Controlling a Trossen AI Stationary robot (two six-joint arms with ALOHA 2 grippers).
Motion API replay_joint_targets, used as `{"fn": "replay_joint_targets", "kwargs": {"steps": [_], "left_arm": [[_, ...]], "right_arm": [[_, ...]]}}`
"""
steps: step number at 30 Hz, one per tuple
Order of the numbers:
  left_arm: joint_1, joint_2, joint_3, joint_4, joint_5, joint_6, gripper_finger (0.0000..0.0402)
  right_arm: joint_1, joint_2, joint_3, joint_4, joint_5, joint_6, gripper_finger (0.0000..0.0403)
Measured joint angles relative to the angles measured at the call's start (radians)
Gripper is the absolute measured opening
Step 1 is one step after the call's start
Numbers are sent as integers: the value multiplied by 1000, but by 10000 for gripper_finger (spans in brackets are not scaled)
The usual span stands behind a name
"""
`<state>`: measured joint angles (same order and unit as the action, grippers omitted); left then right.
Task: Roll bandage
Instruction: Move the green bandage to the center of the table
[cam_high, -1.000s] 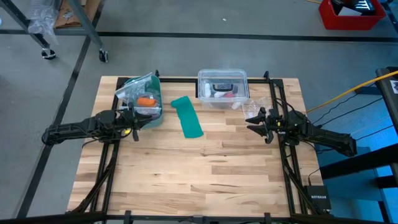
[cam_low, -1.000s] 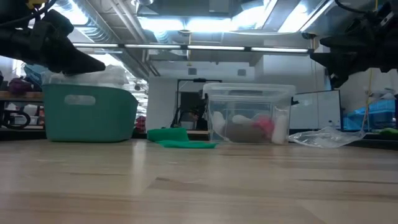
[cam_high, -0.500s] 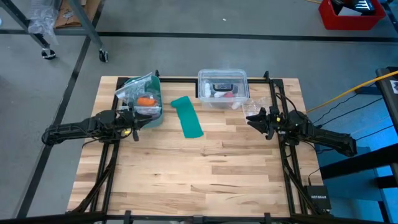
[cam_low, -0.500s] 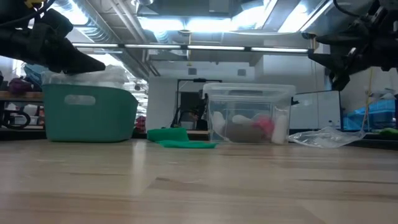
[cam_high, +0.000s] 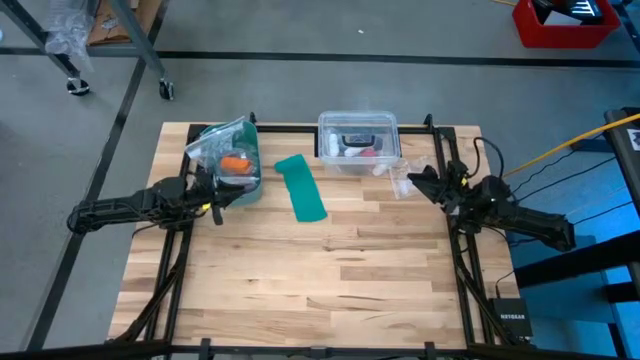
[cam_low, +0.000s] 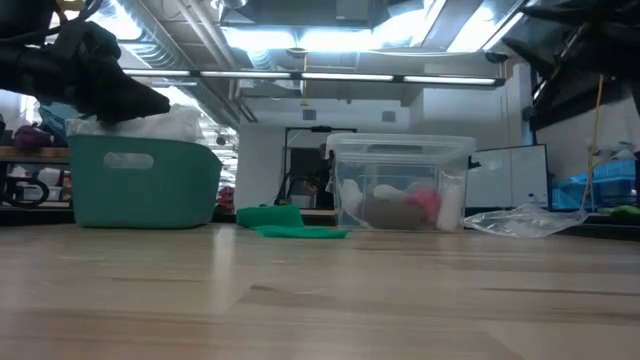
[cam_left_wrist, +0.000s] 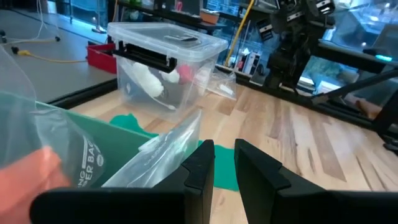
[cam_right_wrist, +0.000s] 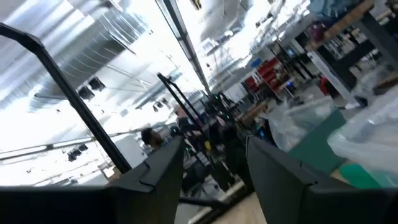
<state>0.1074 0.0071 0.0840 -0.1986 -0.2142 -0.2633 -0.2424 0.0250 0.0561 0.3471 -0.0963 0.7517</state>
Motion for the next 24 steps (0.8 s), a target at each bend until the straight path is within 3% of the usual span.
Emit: {"fn": "replay_joint_targets", "kwargs": {"steps": [10,17,24], "left_arm": [[0,0,-2,18,0,-26,56],[0,3,0,115,-66,-144,56],[0,15,1,161,-69,-202,56]], "right_arm": [[0,204,75,-3,3,-1,177],[0,532,231,-1,-27,-184,177],[0,918,448,-7,-58,-332,177]]}}
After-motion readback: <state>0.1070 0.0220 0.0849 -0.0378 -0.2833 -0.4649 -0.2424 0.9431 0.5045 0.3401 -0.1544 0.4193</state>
